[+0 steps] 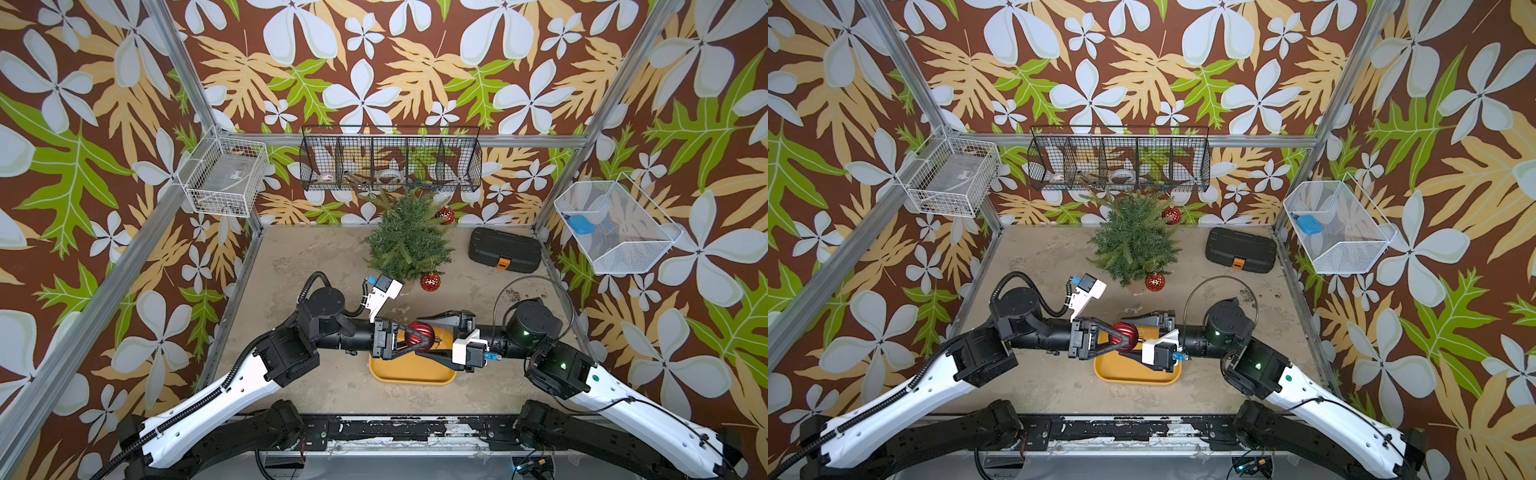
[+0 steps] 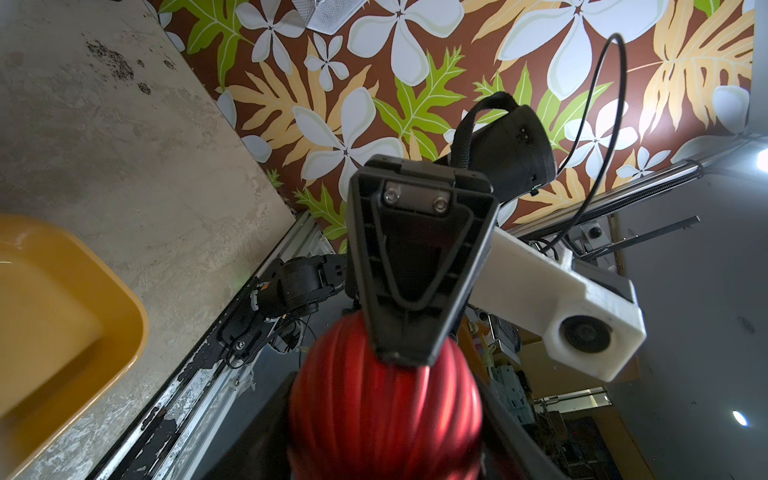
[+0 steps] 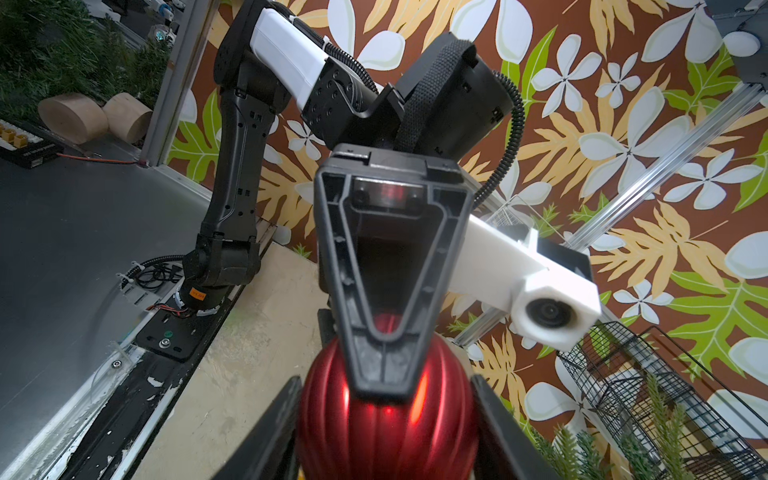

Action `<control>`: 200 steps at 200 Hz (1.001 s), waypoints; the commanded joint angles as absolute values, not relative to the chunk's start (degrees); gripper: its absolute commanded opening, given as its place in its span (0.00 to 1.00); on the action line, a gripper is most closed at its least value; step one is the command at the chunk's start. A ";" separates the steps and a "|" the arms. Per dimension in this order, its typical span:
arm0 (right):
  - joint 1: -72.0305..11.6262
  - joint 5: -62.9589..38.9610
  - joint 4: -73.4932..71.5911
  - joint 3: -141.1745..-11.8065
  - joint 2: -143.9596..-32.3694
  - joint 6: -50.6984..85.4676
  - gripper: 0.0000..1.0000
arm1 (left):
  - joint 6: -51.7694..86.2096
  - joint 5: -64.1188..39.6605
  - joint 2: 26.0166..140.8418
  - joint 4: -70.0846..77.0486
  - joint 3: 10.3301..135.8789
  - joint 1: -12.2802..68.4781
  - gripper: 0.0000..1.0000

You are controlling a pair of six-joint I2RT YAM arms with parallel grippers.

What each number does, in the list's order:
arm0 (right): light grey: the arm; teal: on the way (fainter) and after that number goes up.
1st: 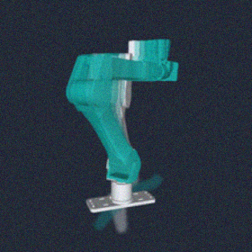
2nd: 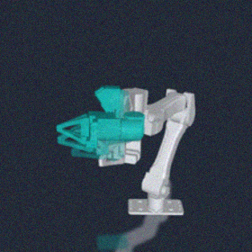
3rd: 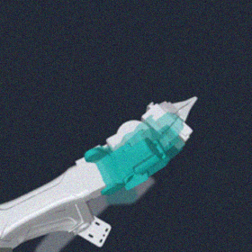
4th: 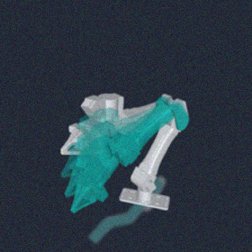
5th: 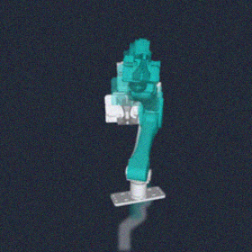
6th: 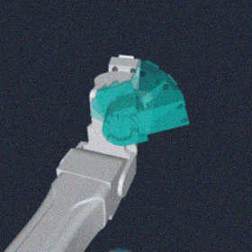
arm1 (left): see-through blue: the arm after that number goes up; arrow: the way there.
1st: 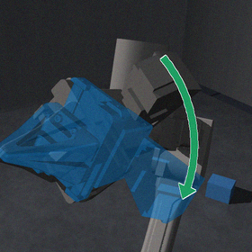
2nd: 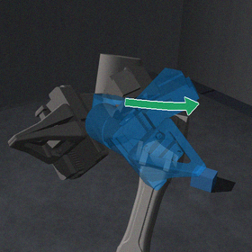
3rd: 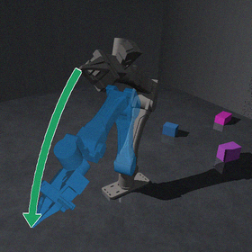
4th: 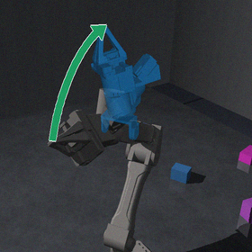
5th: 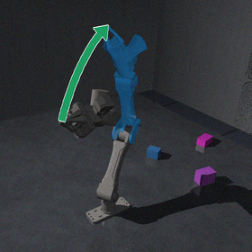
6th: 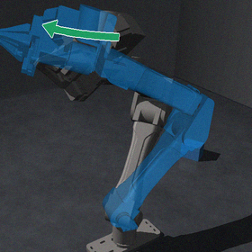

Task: Decorate the small christmas tree with ornaments
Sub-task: Pick up an ornament from the container.

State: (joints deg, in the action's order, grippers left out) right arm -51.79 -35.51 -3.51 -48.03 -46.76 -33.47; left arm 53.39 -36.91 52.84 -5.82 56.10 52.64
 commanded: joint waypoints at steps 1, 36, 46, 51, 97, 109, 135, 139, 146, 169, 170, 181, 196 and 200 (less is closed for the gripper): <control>-51.86 -34.63 -3.04 -48.08 -46.69 -33.66 0.52 | 52.24 -37.97 53.00 -4.30 56.70 52.67 0.52; -51.86 -34.03 -2.21 -48.08 -45.93 -34.01 0.67 | 51.78 -36.71 52.48 -4.40 57.00 52.69 0.47; -51.90 -32.63 -1.97 -48.08 -45.61 -33.97 0.69 | 51.44 -36.33 52.30 -4.56 57.32 52.73 0.48; -51.83 -32.34 -1.93 -48.08 -45.40 -34.01 0.70 | 51.24 -36.15 52.14 -4.59 57.45 52.70 0.48; -51.86 -30.83 -0.24 -48.34 -43.38 -33.48 0.78 | 49.16 -33.80 50.42 -5.08 58.44 52.67 0.48; -51.86 -30.20 0.14 -48.34 -42.46 -32.78 0.78 | 48.37 -32.94 49.71 -5.45 58.75 52.71 0.48; -51.86 -30.12 -1.18 -47.68 -39.40 -29.93 0.78 | 47.82 -32.94 47.99 -3.23 58.89 52.72 0.48; -51.86 -30.35 -1.78 -47.53 -38.95 -29.14 0.78 | 47.86 -33.03 47.63 -2.62 58.80 52.66 0.48; -51.86 -30.84 -2.60 -47.47 -38.23 -27.86 0.78 | 47.78 -33.22 47.02 -1.70 58.80 52.65 0.47; -51.85 -32.94 -5.55 -47.37 -36.84 -23.76 0.76 | 46.80 -34.27 45.06 1.07 58.88 52.72 0.46; -51.90 -32.99 -5.72 -47.33 -36.83 -23.57 0.76 | 46.78 -34.27 44.99 1.11 58.88 52.73 0.46; -51.86 -32.70 -7.71 -47.40 -36.80 -21.04 0.74 | 46.19 -34.53 44.33 1.51 59.28 52.73 0.46; -51.86 -32.06 -9.44 -48.02 -37.40 -17.29 0.70 | 45.03 -34.43 43.74 1.50 59.97 52.69 0.45; -51.86 -32.07 -9.72 -48.15 -37.66 -16.42 0.70 | 44.88 -34.24 43.66 1.49 60.10 52.73 0.45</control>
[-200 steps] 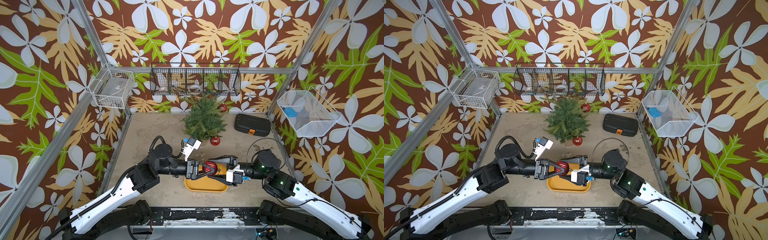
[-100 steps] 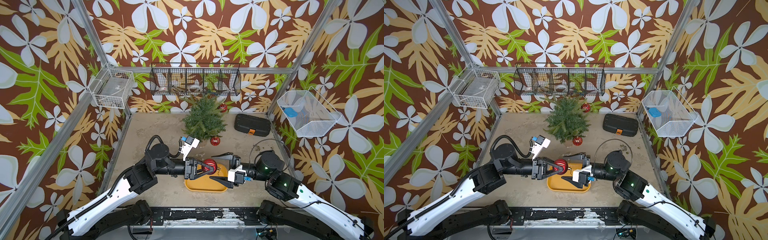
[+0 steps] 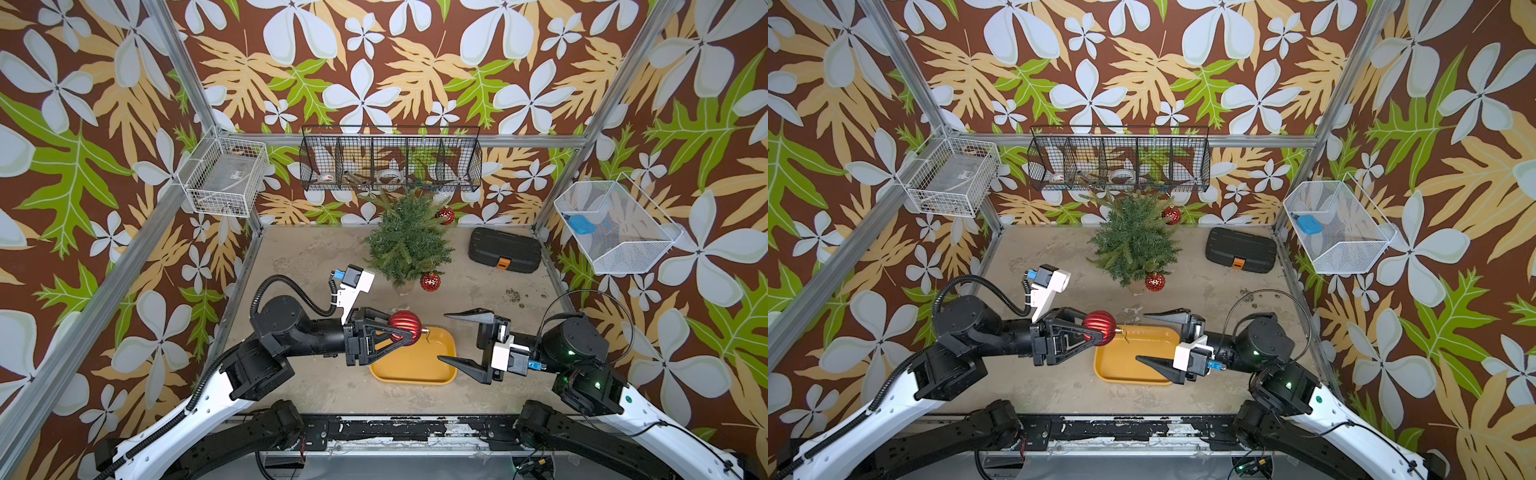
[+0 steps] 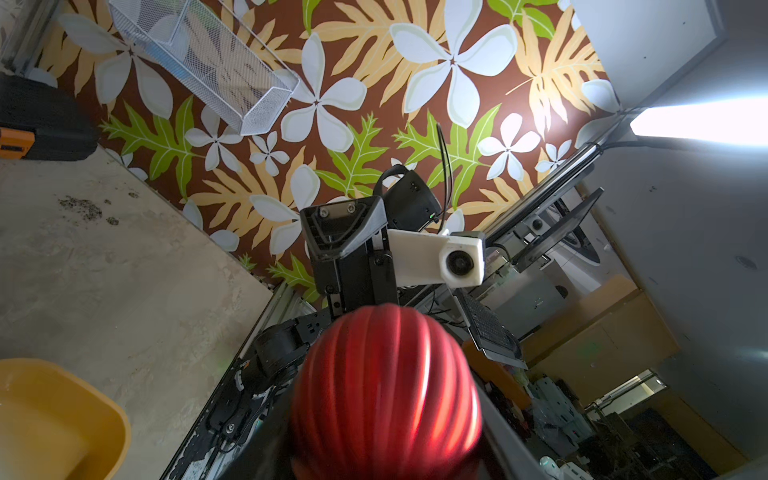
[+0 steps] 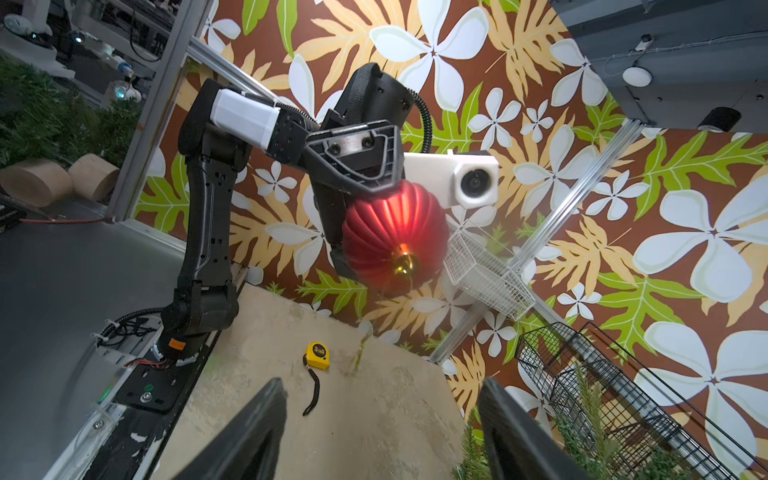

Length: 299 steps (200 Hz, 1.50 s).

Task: Decorate the small christmas tree with ornaments
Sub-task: Pick up an ornament from the container, then hang an ornament on the christmas tree.

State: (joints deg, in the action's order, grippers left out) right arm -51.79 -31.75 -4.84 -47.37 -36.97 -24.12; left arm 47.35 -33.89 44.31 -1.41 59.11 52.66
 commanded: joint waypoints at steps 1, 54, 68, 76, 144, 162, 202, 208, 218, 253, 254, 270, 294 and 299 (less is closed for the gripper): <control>-51.86 -32.07 -9.78 -48.20 -37.73 -16.25 0.69 | 44.85 -34.22 43.63 1.49 60.15 52.73 0.45; -51.88 -37.80 -16.70 -48.53 -42.92 -4.70 0.53 | 44.06 -33.22 43.68 1.10 61.26 52.68 0.45; -51.86 -39.40 -19.34 -47.76 -43.41 -2.20 0.52 | 43.47 -31.41 43.87 -0.40 61.64 52.72 0.45; -51.79 -40.01 -20.65 -47.35 -43.65 -1.08 0.52 | 42.90 -30.48 44.02 -1.56 62.07 52.67 0.45; -52.21 -38.39 -20.14 -48.16 -46.97 -0.16 0.43 | 42.54 -28.78 44.65 -2.74 62.80 52.71 0.45; -52.21 -37.81 -19.70 -48.21 -47.24 -0.57 0.38 | 42.64 -28.87 44.69 -2.80 62.75 52.66 0.45; -52.29 -37.47 -20.01 -48.15 -47.10 -0.34 0.28 | 42.90 -28.68 44.74 -2.72 62.32 52.65 0.45; -52.29 -37.28 -19.82 -48.17 -46.99 -0.43 0.26 | 42.89 -28.70 44.74 -2.72 62.40 52.68 0.45; -52.31 -36.85 -19.41 -48.23 -46.93 -0.73 0.21 | 42.81 -28.65 44.74 -2.64 62.43 52.72 0.45; -52.29 -34.18 -16.16 -49.06 -46.47 -2.55 0.05 | 41.47 -26.66 44.65 -4.41 62.49 52.71 0.44; -52.29 -34.14 -15.95 -49.10 -46.44 -2.59 0.05 | 41.39 -26.47 44.65 -4.53 62.49 52.68 0.44; -52.26 -29.72 -11.42 -50.59 -46.53 -5.01 0.04 | 40.09 -23.55 44.43 -6.86 62.50 52.70 0.43; -52.32 -22.71 -2.73 -53.89 -47.11 -10.03 0.02 | 38.28 -19.60 44.30 -8.41 61.23 52.70 0.43; -52.27 -21.56 -1.67 -54.38 -47.25 -10.84 0.02 | 37.94 -18.56 44.29 -8.35 60.68 52.72 0.43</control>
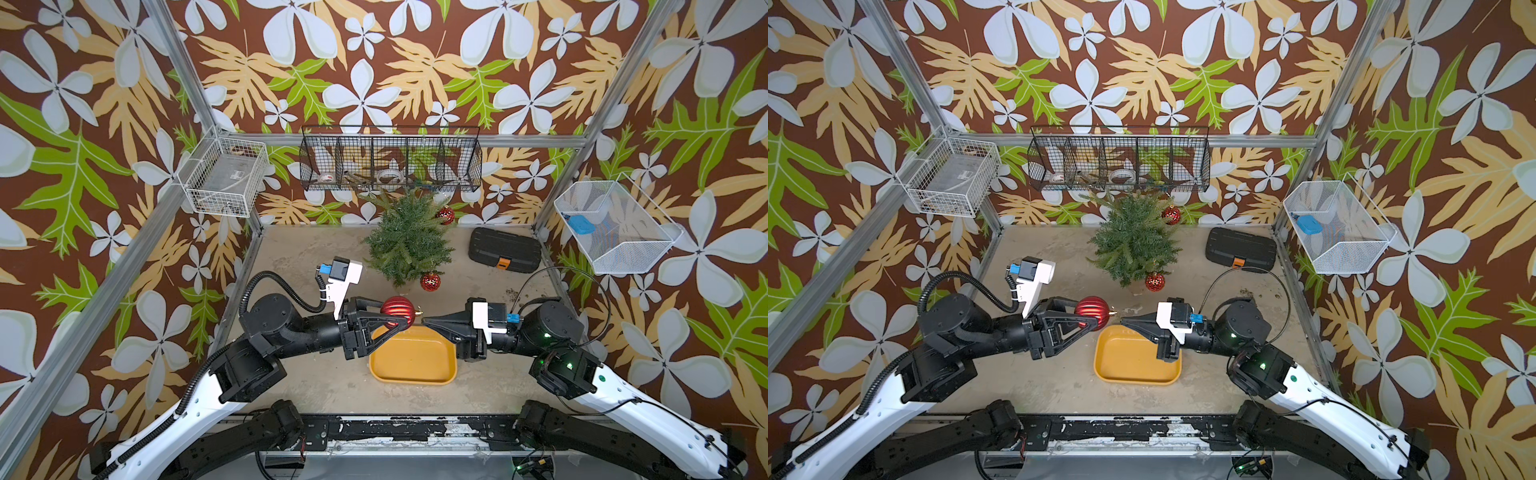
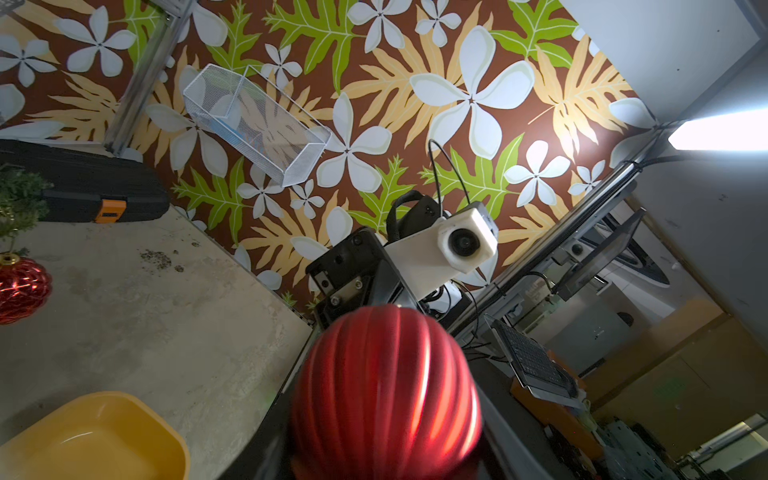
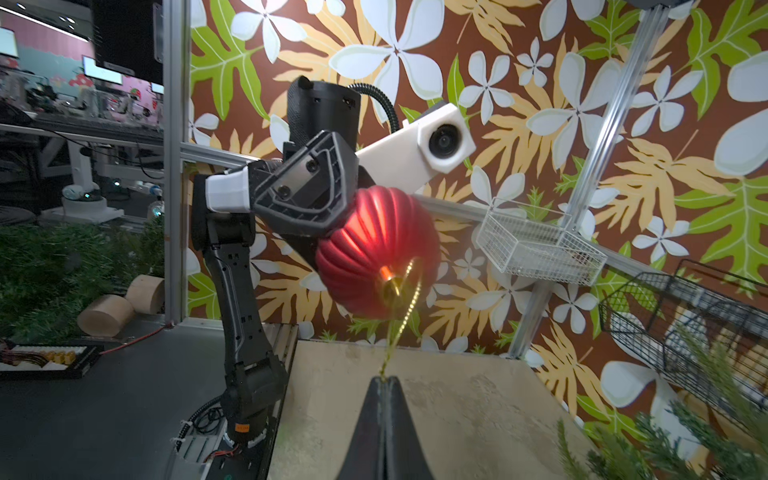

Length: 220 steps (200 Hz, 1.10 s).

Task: Decorate the small christmas tree with ornaments
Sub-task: Hang an ornament on the christmas tree.

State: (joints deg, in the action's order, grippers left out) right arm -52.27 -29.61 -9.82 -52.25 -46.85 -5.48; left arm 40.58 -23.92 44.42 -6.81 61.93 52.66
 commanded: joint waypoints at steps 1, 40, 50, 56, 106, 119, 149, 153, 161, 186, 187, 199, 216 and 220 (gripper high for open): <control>-52.28 -21.37 -1.36 -54.48 -47.27 -11.00 0.02 | 37.91 -18.33 44.30 -8.31 60.57 52.68 0.43; -52.19 -12.22 5.39 -57.71 -51.18 -15.19 0.01 | 35.38 -11.44 44.72 -5.02 56.75 52.72 0.44; -52.21 -10.28 6.62 -58.74 -52.76 -16.03 0.00 | 34.71 -9.63 45.12 -4.26 56.00 52.69 0.44; -52.21 -8.81 7.26 -59.37 -53.69 -16.41 0.00 | 34.31 -8.62 45.41 -3.92 55.68 52.66 0.44; -46.42 -5.83 9.15 -63.49 -60.46 -16.59 0.00 | 32.37 1.00 46.41 -3.23 53.88 52.09 0.40; -44.40 -7.27 8.68 -64.01 -61.69 -16.82 0.00 | 31.30 2.39 46.63 -2.72 53.62 51.60 0.39; -43.06 -7.72 8.56 -66.01 -64.55 -19.09 0.00 | 28.51 4.46 49.26 -3.86 55.61 50.66 0.38; -42.87 -8.02 8.71 -66.33 -65.01 -19.28 0.00 | 28.28 4.90 49.79 -4.23 56.00 50.50 0.38; -42.65 -8.47 8.90 -66.87 -65.83 -19.84 0.00 | 27.73 4.99 50.86 -4.57 56.71 50.09 0.38; -42.19 -8.72 8.60 -68.06 -67.72 -21.12 0.00 | 26.61 3.12 53.62 -4.41 57.75 48.13 0.38; -42.14 -8.71 8.61 -68.18 -67.83 -21.20 0.00 | 26.62 2.92 53.71 -4.36 57.75 47.93 0.37; -41.95 -8.73 8.75 -68.97 -68.98 -21.98 0.00 | 26.82 -0.34 54.55 -3.30 57.56 45.56 0.37; -41.76 -8.78 8.97 -70.16 -70.46 -23.09 0.00 | 28.10 -8.39 55.64 0.21 56.16 40.51 0.37; -41.64 -8.74 8.98 -70.40 -70.84 -23.41 0.00 | 28.60 -10.48 55.79 1.32 55.63 39.20 0.37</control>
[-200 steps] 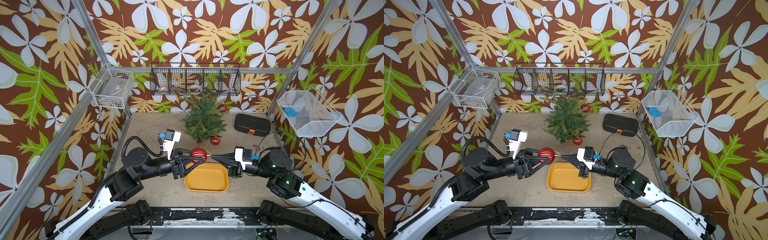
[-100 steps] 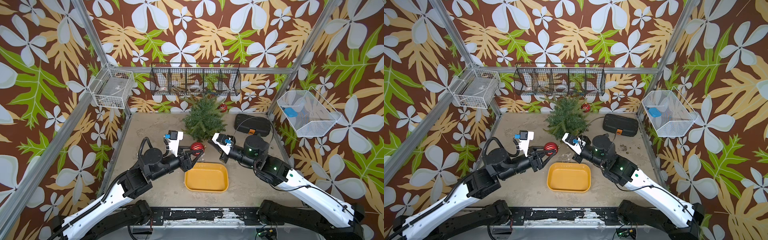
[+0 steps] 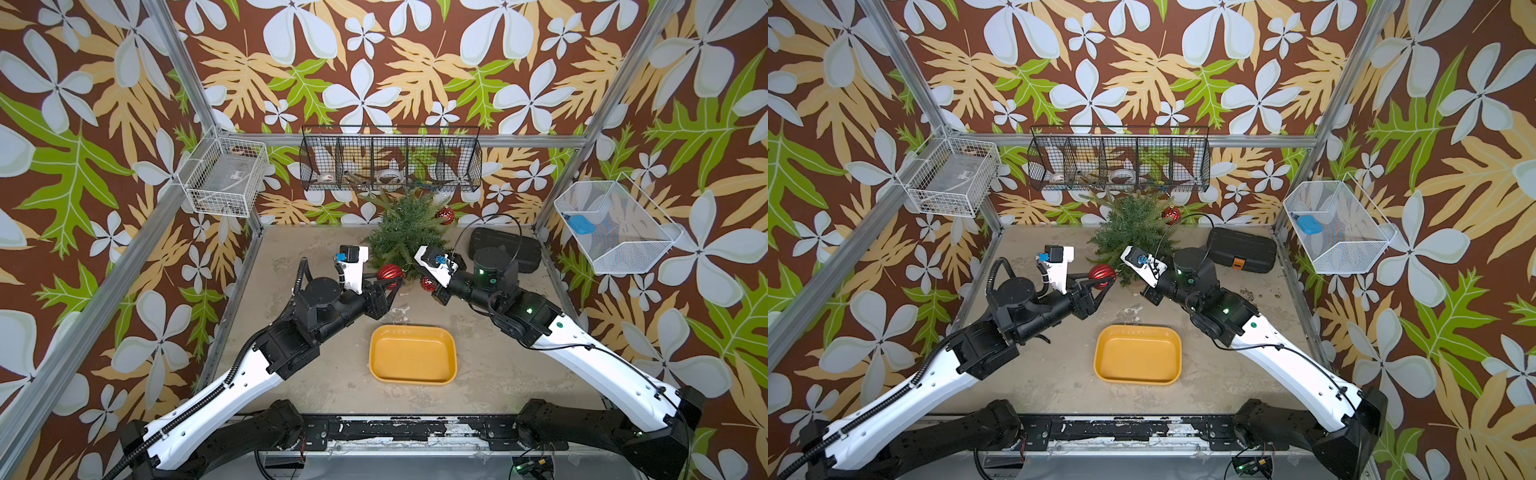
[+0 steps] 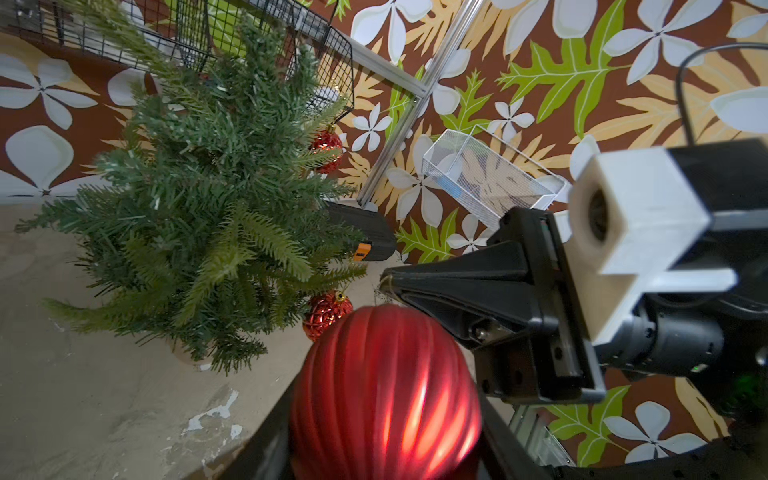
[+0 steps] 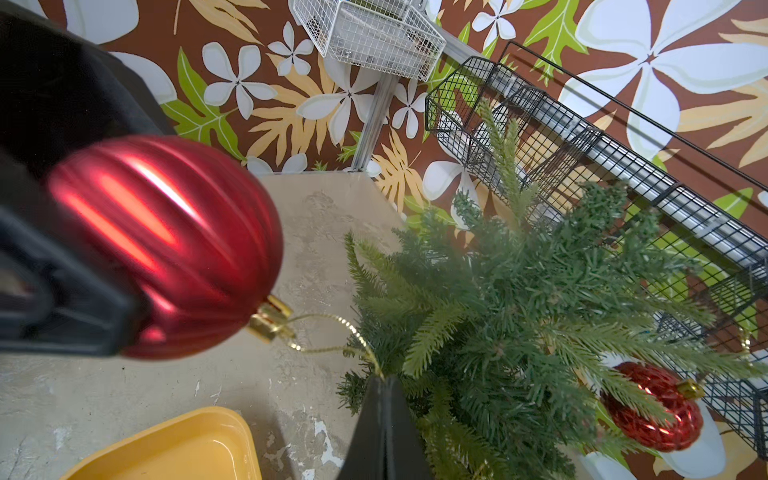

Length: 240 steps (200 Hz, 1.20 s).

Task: Decorate the small christmas tree with ornaments
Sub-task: Hang an ornament on the christmas tree.

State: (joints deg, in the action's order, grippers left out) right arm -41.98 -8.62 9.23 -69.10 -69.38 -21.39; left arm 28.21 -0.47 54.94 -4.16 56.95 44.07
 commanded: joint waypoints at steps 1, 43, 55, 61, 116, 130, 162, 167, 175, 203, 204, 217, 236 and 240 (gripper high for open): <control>-41.61 -8.72 8.97 -70.45 -70.93 -23.48 0.00 | 28.76 -11.00 55.85 1.62 55.54 38.94 0.37; -41.54 -8.21 10.94 -74.82 -75.63 -26.28 0.00 | 34.20 -31.26 58.81 14.78 50.48 27.88 0.36; -41.55 -8.20 12.03 -76.49 -77.13 -27.23 0.00 | 35.52 -35.06 59.31 18.16 48.86 25.27 0.35; -41.53 -8.25 12.48 -77.33 -77.76 -27.69 0.00 | 36.12 -36.64 59.41 19.64 48.25 23.91 0.36; -41.59 -9.58 16.85 -84.00 -83.39 -32.00 0.00 | 37.44 -43.54 60.05 24.21 46.27 17.19 0.35; -41.62 -9.43 18.32 -85.53 -84.33 -33.14 0.00 | 37.45 -43.83 60.46 24.13 46.18 16.36 0.35; -41.97 -6.49 21.74 -87.10 -85.51 -35.84 0.00 | 35.43 -41.93 61.26 20.75 47.09 16.02 0.33; -42.00 -6.28 21.84 -87.11 -85.59 -36.08 0.00 | 35.21 -41.69 61.26 20.45 47.11 15.99 0.33; -42.08 -6.32 21.88 -87.32 -85.50 -36.13 0.01 | 34.99 -41.57 61.26 20.30 47.11 15.78 0.33; -42.36 -6.50 22.21 -88.11 -85.74 -36.46 0.01 | 34.37 -41.13 61.60 19.52 47.88 15.57 0.32; -42.41 -6.50 22.22 -88.13 -85.72 -36.47 0.01 | 34.41 -41.18 61.61 19.52 47.89 15.56 0.32; -42.75 -6.31 22.34 -88.42 -85.79 -36.73 0.01 | 34.37 -41.56 61.87 19.49 48.20 15.52 0.32; -43.12 -6.26 22.03 -88.42 -85.53 -36.51 0.01 | 34.18 -41.57 61.81 19.26 48.33 15.57 0.32; -43.16 -6.31 22.01 -88.42 -85.44 -36.48 0.01 | 33.99 -41.61 61.79 19.10 48.33 15.49 0.32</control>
